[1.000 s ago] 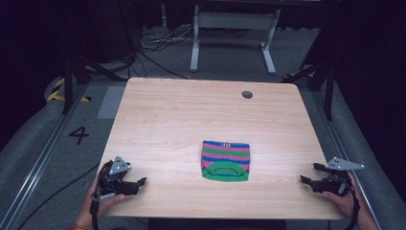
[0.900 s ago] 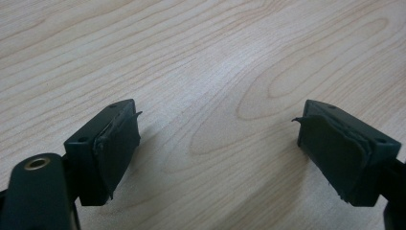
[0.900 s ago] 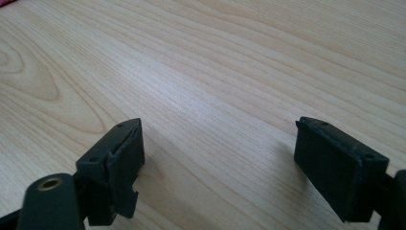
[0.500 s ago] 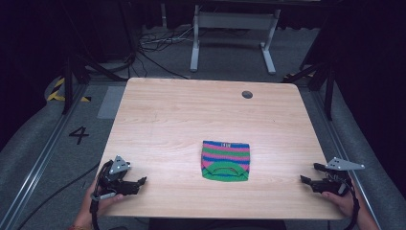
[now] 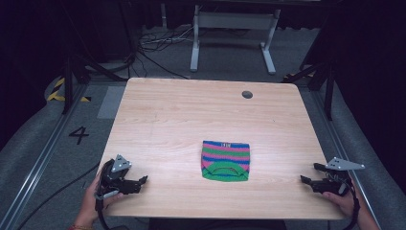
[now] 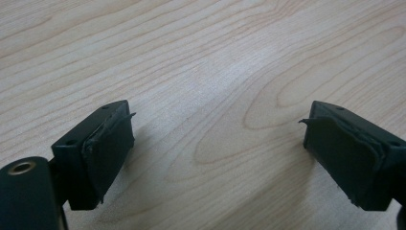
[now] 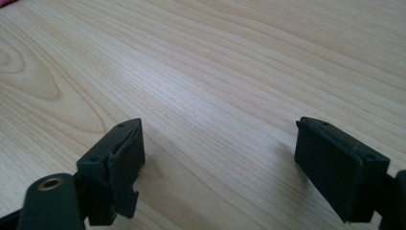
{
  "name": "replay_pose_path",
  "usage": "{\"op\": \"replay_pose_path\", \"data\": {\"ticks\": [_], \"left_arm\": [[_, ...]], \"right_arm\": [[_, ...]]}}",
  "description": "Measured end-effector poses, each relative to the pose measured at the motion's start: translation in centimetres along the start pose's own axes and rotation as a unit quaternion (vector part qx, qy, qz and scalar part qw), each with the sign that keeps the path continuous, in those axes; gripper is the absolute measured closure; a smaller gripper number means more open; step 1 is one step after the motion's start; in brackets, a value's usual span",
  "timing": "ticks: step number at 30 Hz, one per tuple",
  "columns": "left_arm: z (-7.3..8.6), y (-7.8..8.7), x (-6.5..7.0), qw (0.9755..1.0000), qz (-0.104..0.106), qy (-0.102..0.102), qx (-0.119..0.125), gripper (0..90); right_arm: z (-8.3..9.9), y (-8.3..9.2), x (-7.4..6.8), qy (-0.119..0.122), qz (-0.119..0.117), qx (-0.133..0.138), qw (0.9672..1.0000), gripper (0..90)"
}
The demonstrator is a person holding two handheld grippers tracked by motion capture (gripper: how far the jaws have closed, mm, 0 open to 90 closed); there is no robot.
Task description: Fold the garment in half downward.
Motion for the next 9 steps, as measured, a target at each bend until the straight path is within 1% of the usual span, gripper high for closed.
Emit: {"op": "replay_pose_path", "data": {"ticks": [7,8,9], "left_arm": [[-0.02,-0.03,-0.04,1.0000,-0.003,0.002,-0.001,8.4],[-0.02,-0.04,-0.06,1.0000,-0.005,0.003,-0.004,7.8],[-0.05,-0.13,-0.02,0.9999,-0.008,0.009,-0.005,6.7]], "right_arm": [[-0.01,-0.02,0.04,0.001,-0.003,0.000,1.0000,17.8],[-0.02,-0.02,0.05,0.001,-0.003,0.000,1.0000,17.8],[-0.02,-0.02,0.06,0.001,-0.004,0.000,1.0000,17.8]]}}
Point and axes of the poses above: each handheld gripper's, and its own axes: y roughly backward along the jaws, z roughly out of its underside, x roughly to its right, the point moved 5 cm from there along -y, roughly forward along the jaws, and after that the axes turned 4 degrees about x, right-handed, at the moved point
